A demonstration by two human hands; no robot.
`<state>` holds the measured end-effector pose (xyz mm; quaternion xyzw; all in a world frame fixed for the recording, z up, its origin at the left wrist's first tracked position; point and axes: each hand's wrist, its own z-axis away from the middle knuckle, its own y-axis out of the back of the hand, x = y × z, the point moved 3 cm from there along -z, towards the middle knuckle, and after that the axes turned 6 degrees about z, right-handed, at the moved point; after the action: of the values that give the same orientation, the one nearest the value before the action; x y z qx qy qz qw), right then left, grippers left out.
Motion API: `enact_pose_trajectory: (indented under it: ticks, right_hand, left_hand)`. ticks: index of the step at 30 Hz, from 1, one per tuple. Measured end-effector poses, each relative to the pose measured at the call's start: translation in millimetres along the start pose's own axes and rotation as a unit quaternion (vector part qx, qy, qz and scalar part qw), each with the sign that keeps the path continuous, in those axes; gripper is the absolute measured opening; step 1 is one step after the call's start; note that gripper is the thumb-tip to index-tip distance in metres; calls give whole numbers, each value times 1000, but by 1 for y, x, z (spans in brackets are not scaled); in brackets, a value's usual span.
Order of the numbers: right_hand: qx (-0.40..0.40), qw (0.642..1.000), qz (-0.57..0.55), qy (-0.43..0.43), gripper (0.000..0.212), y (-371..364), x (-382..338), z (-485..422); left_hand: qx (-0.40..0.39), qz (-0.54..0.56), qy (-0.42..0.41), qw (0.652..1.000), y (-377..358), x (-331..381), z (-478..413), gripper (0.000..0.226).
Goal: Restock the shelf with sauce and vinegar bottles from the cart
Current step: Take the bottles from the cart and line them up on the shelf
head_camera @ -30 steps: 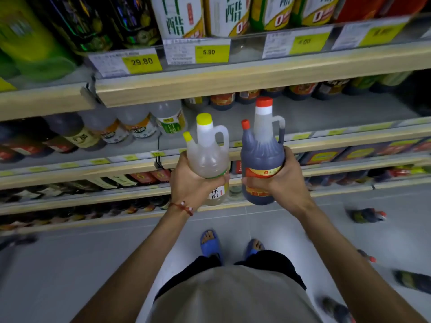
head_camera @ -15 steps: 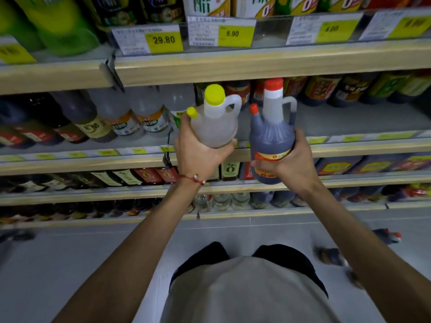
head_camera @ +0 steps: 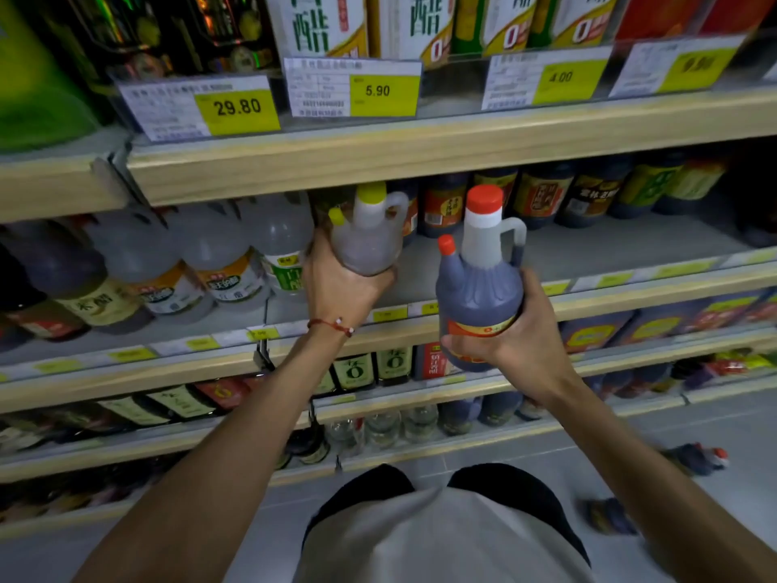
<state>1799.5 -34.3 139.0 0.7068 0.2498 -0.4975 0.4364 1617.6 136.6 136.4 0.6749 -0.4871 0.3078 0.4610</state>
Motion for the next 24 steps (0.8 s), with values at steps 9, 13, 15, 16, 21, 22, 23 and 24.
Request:
enact_pose_trajectory:
  ticks: [9, 13, 15, 16, 21, 22, 23, 24]
  right_hand:
    - [-2, 1000, -16, 13, 85, -14, 2, -10]
    - [-4, 1000, -24, -4, 83, -21, -3, -7]
    - [-7, 1000, -28, -9, 82, -22, -8, -4]
    - [-8, 1000, -28, -11, 82, -22, -11, -3]
    - [-19, 999, -33, -34, 83, -20, -26, 10]
    - [-21, 998, -34, -38, 84, -19, -31, 12]
    - [-23, 998, -37, -46, 84, -18, -34, 15]
    - [-26, 997, -40, -54, 85, -17, -38, 17]
  left_hand:
    - [-29, 8, 38, 999, -10, -14, -27, 85]
    - [-76, 40, 75, 993, -8, -18, -30, 78]
    - [-111, 53, 82, 989, -6, -14, -31, 62]
    - [-124, 58, 88, 987, -5, -13, -32, 59]
    - [-169, 30, 169, 971, 4, -22, -20, 68]
    - [-165, 26, 193, 967, 9, -23, -14, 62]
    - [-158, 31, 223, 961, 16, -21, -9, 54]
    - [-149, 48, 254, 954, 22, -19, -3, 41]
